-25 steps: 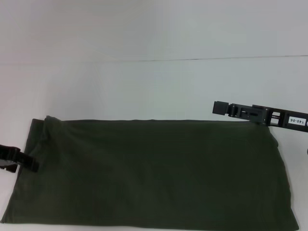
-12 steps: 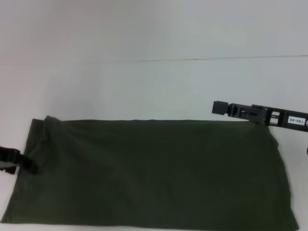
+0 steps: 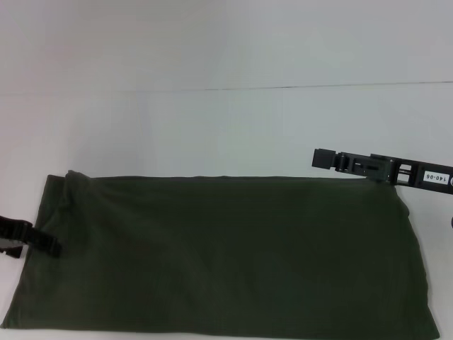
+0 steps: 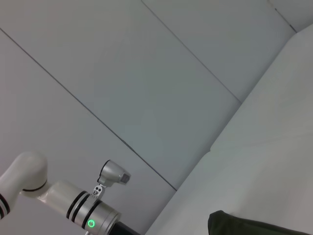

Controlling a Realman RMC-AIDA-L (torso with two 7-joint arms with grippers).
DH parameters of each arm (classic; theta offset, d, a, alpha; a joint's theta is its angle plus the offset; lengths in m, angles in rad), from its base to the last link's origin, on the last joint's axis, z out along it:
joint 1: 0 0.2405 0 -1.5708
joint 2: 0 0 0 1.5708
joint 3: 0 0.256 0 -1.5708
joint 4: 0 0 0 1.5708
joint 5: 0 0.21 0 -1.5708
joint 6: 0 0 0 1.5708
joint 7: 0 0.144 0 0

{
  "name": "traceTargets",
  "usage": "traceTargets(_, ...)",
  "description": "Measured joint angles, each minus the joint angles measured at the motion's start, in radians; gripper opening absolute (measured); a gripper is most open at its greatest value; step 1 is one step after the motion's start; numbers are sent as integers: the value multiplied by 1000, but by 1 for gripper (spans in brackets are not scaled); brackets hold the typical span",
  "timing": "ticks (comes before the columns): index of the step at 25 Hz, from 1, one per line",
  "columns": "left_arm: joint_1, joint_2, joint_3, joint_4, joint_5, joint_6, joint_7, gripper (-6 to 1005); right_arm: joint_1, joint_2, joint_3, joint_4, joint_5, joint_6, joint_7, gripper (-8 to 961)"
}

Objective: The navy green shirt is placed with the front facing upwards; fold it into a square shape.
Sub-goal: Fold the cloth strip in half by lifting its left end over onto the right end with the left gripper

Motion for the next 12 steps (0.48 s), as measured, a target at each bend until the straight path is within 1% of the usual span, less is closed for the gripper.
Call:
traceTargets(10, -5, -3, 22, -1, 0, 0, -2, 864, 0, 0, 0, 0, 0, 0, 0, 587)
traceTargets(12, -6, -4, 22, -1, 0, 0, -2, 863, 0, 0, 0, 0, 0, 0, 0, 587)
